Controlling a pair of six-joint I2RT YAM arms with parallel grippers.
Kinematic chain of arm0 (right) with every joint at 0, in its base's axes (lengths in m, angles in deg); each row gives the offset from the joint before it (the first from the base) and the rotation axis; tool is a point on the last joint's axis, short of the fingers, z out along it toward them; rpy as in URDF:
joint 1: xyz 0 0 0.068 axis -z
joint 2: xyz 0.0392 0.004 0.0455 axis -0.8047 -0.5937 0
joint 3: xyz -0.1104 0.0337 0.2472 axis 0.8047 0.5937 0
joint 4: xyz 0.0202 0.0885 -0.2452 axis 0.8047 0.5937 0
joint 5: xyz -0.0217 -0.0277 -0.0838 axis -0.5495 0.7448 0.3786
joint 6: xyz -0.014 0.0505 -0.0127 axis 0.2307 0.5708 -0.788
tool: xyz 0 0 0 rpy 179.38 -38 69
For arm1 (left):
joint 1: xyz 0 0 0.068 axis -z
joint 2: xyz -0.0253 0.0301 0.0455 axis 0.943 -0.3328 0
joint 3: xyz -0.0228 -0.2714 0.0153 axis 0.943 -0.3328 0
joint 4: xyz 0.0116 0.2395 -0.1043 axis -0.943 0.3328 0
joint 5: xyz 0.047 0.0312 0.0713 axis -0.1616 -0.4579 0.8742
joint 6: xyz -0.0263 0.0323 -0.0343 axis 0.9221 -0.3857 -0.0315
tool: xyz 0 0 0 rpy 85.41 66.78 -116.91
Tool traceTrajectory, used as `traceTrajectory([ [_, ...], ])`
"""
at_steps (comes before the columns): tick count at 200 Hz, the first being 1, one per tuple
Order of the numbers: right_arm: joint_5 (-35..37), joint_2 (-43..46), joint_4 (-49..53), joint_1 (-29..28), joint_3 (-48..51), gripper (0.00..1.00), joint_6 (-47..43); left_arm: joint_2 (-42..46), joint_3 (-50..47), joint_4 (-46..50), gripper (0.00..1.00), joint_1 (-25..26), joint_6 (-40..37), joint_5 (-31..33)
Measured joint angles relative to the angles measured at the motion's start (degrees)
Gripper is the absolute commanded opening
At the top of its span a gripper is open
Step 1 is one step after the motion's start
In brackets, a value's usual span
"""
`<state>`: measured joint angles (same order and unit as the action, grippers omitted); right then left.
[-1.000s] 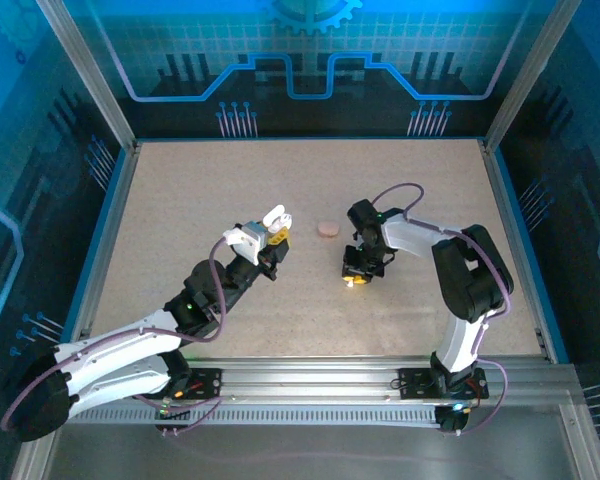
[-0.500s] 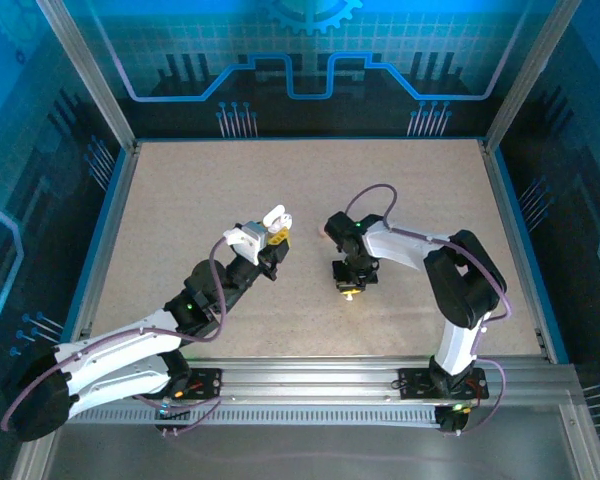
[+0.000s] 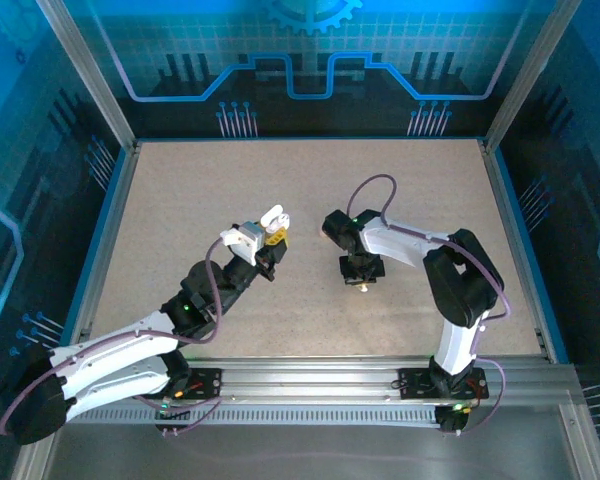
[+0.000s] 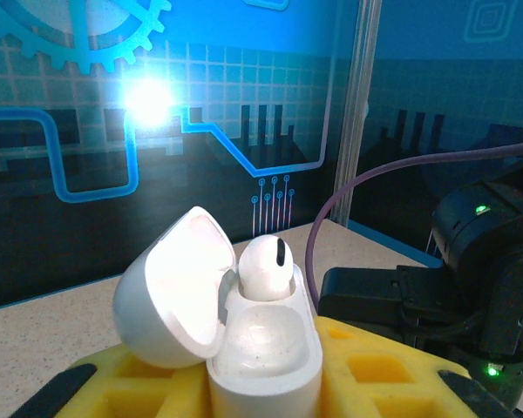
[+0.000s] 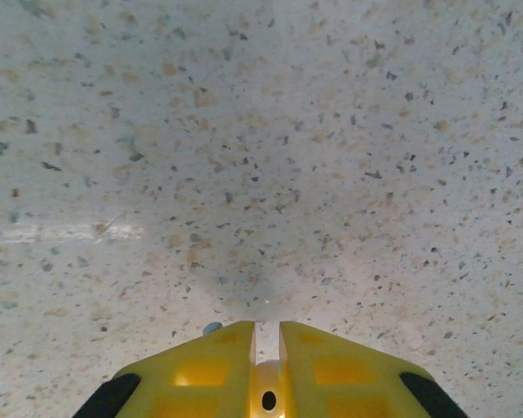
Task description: Insert the wireless bluetooth earbuds into the charging case
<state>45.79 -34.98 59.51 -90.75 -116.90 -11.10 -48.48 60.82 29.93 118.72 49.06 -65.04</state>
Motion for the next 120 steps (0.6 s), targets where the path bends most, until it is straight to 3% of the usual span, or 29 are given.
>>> traceTrajectory([
  [66, 0.17, -1.44, 1.46, -6.71, -0.07, 0.24, 2.25, 0.02, 0.00, 0.00, 0.29, 0.00, 0.00, 0.02],
  [120, -4.52, -1.44, 1.05, -10.10, -0.11, 0.26, 3.34, 0.31, -0.02, 0.04, 0.29, -0.02, 0.00, 0.02],
])
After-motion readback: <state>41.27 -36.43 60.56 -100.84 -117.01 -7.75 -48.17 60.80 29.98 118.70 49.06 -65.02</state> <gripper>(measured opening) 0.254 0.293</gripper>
